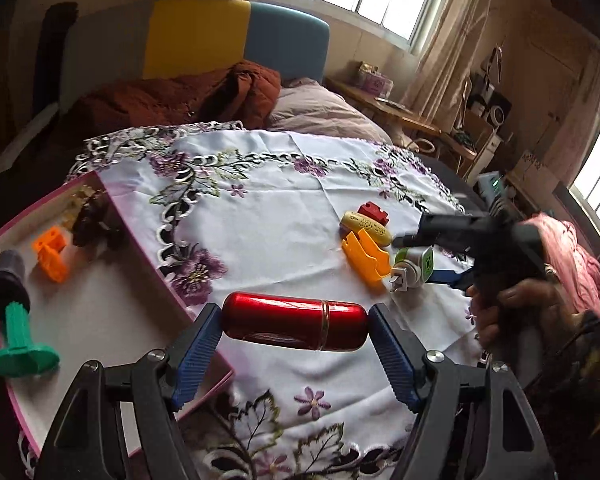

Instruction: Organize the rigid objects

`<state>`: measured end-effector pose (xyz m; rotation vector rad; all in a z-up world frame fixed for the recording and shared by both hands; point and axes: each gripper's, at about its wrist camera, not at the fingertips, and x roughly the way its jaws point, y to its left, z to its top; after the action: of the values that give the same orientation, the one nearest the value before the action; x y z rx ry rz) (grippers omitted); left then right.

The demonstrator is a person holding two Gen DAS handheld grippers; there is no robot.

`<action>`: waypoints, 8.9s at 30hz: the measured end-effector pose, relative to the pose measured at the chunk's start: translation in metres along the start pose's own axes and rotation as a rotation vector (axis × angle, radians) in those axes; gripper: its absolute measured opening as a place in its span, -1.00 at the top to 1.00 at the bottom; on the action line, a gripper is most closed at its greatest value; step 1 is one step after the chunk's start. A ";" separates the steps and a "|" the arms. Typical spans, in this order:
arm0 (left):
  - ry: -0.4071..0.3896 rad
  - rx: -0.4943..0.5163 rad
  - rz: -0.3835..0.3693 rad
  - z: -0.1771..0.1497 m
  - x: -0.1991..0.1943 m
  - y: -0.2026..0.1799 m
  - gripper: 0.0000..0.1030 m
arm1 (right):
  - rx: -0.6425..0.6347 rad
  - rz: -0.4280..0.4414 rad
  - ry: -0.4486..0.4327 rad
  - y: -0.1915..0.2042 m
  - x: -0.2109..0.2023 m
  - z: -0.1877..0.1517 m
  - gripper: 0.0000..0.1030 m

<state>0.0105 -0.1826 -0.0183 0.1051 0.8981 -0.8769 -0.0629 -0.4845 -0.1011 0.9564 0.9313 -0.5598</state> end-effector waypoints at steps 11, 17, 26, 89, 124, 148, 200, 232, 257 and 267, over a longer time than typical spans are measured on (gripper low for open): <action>-0.086 -0.114 0.051 -0.019 -0.052 0.042 -0.48 | -0.277 -0.146 0.028 0.035 0.014 -0.009 -0.14; -0.130 -0.183 0.111 -0.030 -0.080 0.076 -0.48 | -0.314 -0.138 -0.015 0.040 0.003 -0.008 -0.07; -0.126 -0.302 0.199 -0.055 -0.092 0.118 -0.48 | -0.806 -0.018 -0.021 0.134 -0.008 -0.048 -0.07; 0.008 -0.323 0.394 0.040 0.037 0.160 -0.55 | -0.988 0.017 0.098 0.155 0.055 -0.074 -0.02; -0.074 -0.279 0.460 -0.025 -0.063 0.102 -0.57 | -0.968 0.035 0.088 0.152 0.054 -0.074 -0.03; -0.067 -0.320 0.472 -0.044 -0.071 0.110 -0.57 | -1.012 0.023 0.057 0.152 0.052 -0.080 -0.02; -0.083 -0.355 0.463 -0.085 -0.103 0.135 -0.52 | -1.236 0.178 0.067 0.249 0.005 -0.183 0.01; -0.057 -0.390 0.451 -0.087 -0.096 0.147 -0.46 | -1.425 -0.007 0.082 0.304 0.075 -0.204 0.40; -0.069 -0.372 0.474 -0.085 -0.098 0.136 -0.46 | -1.290 0.150 0.030 0.281 0.034 -0.195 -0.06; -0.070 -0.354 0.482 -0.082 -0.097 0.130 -0.46 | -1.247 0.180 -0.017 0.264 0.012 -0.186 -0.26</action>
<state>0.0198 -0.0021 -0.0356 -0.0171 0.8988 -0.2664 0.0658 -0.1940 -0.0430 -0.1028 0.9372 0.2101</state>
